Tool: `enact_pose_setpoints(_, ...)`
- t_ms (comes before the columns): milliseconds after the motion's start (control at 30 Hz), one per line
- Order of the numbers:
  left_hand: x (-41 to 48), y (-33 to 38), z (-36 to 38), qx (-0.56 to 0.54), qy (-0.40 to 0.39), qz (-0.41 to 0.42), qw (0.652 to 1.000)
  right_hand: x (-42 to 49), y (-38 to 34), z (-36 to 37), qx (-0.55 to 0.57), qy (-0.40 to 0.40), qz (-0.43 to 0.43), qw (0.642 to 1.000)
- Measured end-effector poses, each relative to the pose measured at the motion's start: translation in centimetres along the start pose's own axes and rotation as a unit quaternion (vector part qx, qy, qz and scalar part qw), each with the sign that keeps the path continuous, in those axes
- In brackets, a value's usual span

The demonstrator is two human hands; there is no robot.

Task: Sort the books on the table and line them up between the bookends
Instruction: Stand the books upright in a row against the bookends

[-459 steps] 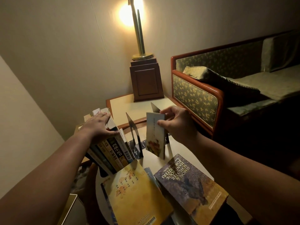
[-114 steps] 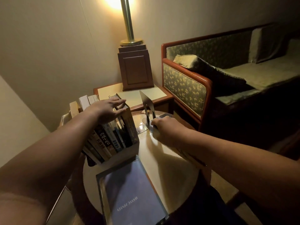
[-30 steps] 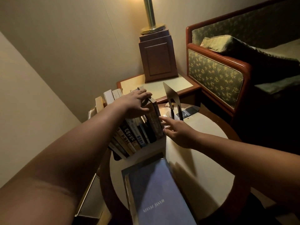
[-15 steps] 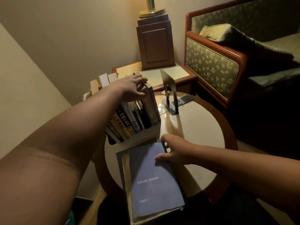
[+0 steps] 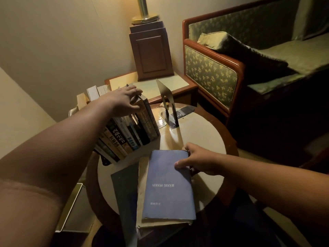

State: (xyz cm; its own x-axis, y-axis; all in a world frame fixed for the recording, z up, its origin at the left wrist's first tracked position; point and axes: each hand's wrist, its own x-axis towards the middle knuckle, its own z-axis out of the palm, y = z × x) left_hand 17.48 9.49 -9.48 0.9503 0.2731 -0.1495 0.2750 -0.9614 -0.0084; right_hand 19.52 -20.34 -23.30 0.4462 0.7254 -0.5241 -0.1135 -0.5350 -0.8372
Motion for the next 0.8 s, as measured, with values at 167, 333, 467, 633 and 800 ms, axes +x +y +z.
enact_pose_setpoints(167,0.0,0.1,0.0,0.003,-0.003,0.000,1.000,-0.1,0.4,-3.6,0.061,0.053,0.000,0.997)
enact_pose_setpoints(333,0.1,0.2,-0.1,0.009,-0.009,0.004,1.000,-0.7,0.6,-6.3,0.065,0.095,-0.013,0.993)
enact_pose_setpoints(467,0.2,0.3,-0.1,0.010,-0.012,0.005,1.000,-1.6,-0.2,-7.2,0.081,0.116,-0.035,0.989)
enact_pose_setpoints(633,0.3,0.3,-0.3,0.014,-0.016,0.001,1.000,-2.7,-2.7,-8.3,0.059,0.158,-0.153,0.974)
enact_pose_setpoints(800,0.1,0.6,-0.5,0.012,-0.021,0.000,1.000,-3.2,-4.4,-9.5,-0.027,0.263,-0.266,0.927)
